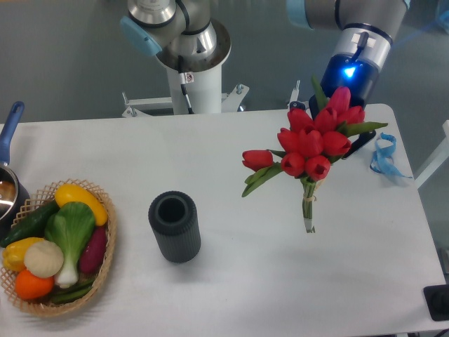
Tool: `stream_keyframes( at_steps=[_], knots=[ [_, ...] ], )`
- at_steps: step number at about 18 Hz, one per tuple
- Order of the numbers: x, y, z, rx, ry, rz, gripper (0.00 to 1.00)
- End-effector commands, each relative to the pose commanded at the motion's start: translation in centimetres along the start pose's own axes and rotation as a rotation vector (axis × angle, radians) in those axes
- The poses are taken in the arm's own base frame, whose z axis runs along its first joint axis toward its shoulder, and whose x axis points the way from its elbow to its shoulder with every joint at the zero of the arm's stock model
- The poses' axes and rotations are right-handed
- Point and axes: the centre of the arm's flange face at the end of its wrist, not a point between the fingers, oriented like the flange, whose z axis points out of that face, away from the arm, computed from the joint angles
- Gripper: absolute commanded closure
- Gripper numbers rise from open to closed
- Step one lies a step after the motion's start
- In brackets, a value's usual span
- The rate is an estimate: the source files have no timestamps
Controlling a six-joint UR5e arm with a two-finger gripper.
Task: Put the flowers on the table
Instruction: 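Lift the red tulip bouquet by its stems with the gripper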
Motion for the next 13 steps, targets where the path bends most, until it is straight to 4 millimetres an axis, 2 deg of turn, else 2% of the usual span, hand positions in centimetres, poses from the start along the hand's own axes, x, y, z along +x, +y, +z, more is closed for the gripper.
stream_keyframes(
  at_steps=[3, 6, 9, 11, 13],
  knots=[
    [-0.1, -0.2, -0.1, -0.017, -0.011, 0.006, 0.73],
    [-0.5, 0.3, -0.3, -0.112, -0.064, 0.013, 0.73],
    [-1.0, -0.2, -0.6, -0.167, -0.102, 0.032, 0.73],
    [-1.3, -0.1, -0.9, -0.264, -0.157, 0.046, 0.73],
    [-0.5, -0.2, -0.5, -0.393, -0.211, 0.079, 0.73]
  ],
)
